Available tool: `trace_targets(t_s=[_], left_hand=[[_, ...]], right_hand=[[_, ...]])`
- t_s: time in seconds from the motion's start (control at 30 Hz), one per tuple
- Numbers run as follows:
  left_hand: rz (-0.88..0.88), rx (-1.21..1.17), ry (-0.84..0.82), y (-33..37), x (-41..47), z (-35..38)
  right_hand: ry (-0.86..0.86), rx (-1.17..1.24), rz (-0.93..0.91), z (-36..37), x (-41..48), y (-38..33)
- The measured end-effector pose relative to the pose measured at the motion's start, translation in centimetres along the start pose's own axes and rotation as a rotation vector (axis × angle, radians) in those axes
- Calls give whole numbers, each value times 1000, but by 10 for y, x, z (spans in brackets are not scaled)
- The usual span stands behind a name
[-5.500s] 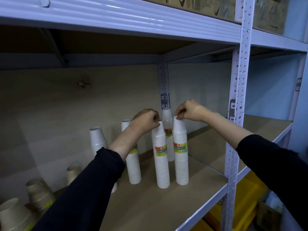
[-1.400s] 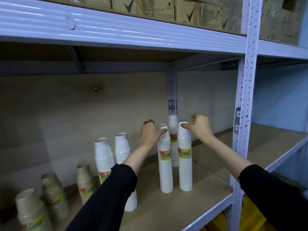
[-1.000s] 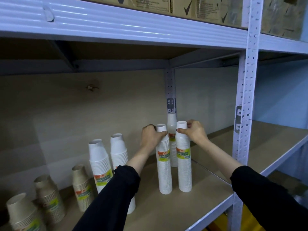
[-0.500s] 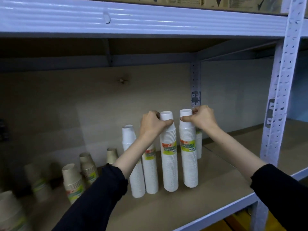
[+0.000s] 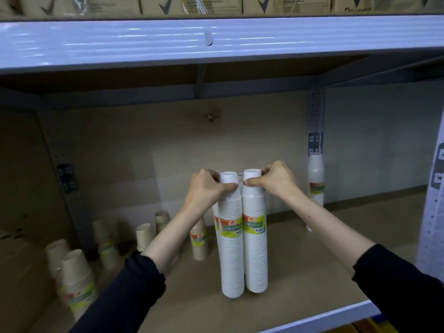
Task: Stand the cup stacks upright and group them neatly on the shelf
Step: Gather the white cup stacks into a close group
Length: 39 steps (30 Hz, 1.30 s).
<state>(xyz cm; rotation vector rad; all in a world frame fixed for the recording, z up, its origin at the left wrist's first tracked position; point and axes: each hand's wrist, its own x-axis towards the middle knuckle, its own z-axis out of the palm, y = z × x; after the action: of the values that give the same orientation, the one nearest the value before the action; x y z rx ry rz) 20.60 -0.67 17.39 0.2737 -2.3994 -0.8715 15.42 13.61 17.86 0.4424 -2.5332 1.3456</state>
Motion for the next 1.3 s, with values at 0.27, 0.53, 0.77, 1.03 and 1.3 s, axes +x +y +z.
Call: trace_targets(t_s=[0.27, 0.53, 0.77, 1.03, 1.3], left_hand=[[-77, -31, -24, -24, 4, 7], [-38, -59, -42, -27, 5, 14], [-44, -65, -98, -28, 5, 17], [-46, -20, -77, -24, 5, 15], [-41, 22, -71, -25, 5, 11]], right_hand=[[-49, 3, 31, 16, -1, 7], [-85, 16, 14, 22, 2, 14], [-151, -16, -11, 19, 6, 21], [-107, 1, 13, 20, 4, 26], [-93, 15, -11, 25, 6, 25]])
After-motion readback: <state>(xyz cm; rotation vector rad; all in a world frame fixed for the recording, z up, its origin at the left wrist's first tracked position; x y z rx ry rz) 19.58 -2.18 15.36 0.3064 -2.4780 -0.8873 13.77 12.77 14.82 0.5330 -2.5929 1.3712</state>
